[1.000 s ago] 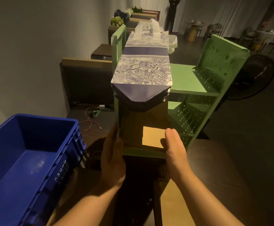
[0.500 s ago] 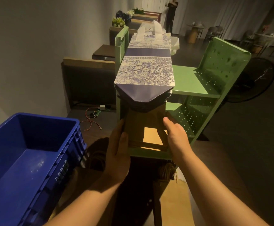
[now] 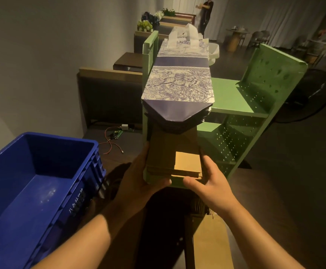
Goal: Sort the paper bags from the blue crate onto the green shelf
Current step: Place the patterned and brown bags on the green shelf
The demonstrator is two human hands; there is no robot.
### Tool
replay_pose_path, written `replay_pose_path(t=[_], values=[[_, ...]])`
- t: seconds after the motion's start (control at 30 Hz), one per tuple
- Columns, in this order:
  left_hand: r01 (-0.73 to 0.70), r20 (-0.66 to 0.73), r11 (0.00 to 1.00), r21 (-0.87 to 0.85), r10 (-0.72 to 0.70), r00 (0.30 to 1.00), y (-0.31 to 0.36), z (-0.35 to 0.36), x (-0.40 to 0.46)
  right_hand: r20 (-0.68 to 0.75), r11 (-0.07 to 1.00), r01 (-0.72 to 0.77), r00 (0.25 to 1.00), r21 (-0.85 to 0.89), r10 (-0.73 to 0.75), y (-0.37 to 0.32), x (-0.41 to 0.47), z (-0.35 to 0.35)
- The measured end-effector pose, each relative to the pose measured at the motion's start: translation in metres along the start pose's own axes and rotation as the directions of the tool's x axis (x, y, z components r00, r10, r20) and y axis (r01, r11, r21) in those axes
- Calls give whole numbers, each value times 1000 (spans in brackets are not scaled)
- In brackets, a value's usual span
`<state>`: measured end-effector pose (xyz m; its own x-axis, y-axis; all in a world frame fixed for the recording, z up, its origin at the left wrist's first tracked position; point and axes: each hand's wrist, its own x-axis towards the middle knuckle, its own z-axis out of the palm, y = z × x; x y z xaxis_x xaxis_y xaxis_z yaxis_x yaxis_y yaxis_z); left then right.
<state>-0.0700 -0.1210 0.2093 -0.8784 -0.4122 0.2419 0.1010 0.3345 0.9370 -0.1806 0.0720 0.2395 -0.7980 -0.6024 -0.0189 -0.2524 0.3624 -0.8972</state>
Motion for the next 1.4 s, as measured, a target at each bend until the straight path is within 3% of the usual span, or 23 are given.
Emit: replay_pose_path(t=[0.27,0.53,0.63,0.77,0.97,1.13,1.4], values=[[31,-68,991,130,-22,997,-8,3,5,-109,998,46,993,-37,-50,9,8,8],[7,-42,992,125,-2,999,-10,2,5,-165,998,56,985,-10,-57,14,8,13],[23,-82,992,127,-13,997,-14,2,4,-150,1000,14,989,-1,-14,16,9,17],[88,-35,982,166,-84,996,-13,5,1,-115,1000,-12,993,9,13,20,6,21],[77,-157,972,223,-42,987,-17,17,-6,-143,997,3,990,80,9,19,2,27],[114,-139,976,183,-89,986,-23,11,-5,-125,987,0,992,158,20,17,-3,25],[93,-149,978,189,-65,987,-25,7,-5,-180,990,-9,983,144,35,20,4,32]])
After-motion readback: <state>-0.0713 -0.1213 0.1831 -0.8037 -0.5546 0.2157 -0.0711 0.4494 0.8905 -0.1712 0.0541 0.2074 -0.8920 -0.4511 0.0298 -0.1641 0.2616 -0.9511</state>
